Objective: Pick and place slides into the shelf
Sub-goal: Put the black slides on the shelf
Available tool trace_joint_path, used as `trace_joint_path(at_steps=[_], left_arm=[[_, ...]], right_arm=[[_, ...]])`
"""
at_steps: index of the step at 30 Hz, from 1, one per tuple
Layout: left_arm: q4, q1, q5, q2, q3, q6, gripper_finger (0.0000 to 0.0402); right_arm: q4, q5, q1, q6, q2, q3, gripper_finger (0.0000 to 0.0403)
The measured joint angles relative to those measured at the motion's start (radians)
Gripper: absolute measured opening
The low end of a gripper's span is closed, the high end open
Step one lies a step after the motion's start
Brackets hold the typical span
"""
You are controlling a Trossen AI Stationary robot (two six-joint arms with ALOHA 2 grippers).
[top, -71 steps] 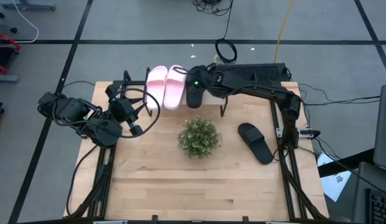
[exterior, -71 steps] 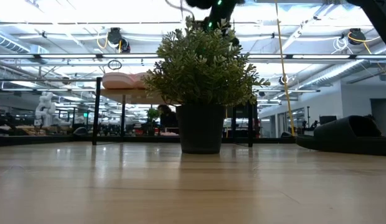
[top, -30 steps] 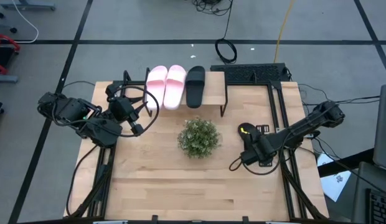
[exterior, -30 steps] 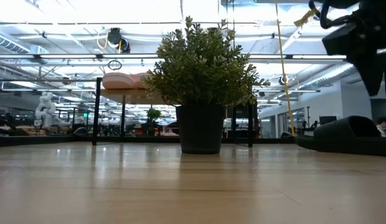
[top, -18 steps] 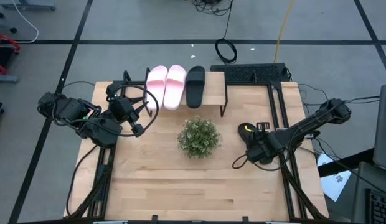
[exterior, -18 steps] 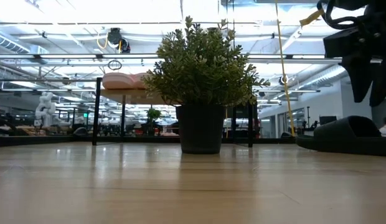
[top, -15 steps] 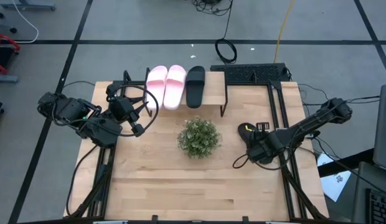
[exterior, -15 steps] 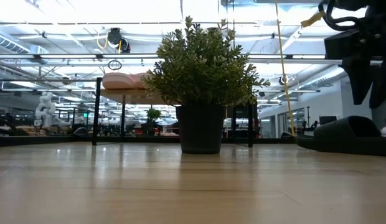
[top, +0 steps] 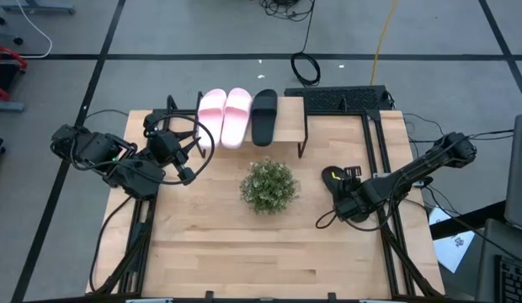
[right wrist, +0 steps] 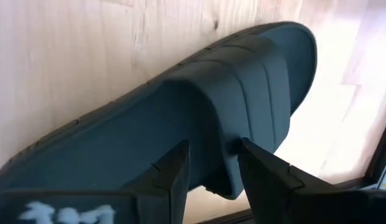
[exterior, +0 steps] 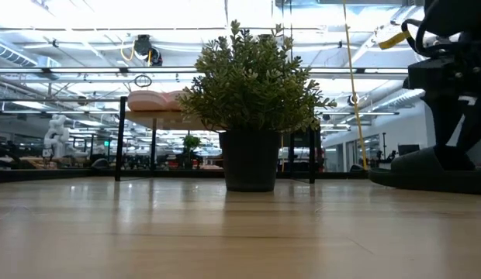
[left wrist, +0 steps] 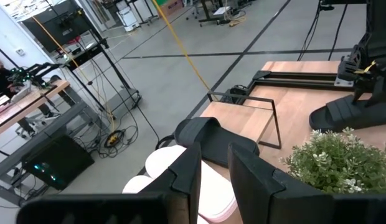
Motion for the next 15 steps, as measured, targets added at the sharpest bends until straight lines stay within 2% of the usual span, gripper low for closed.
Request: trace_joint_path(at_steps=[15], left_arm=[[0.000,0.035,-0.006,0.000,0.000,0.000,0.0085]], right_arm=[[-0.011,0.029,-0.003,0.051,0.001,-0.013,0.0125]])
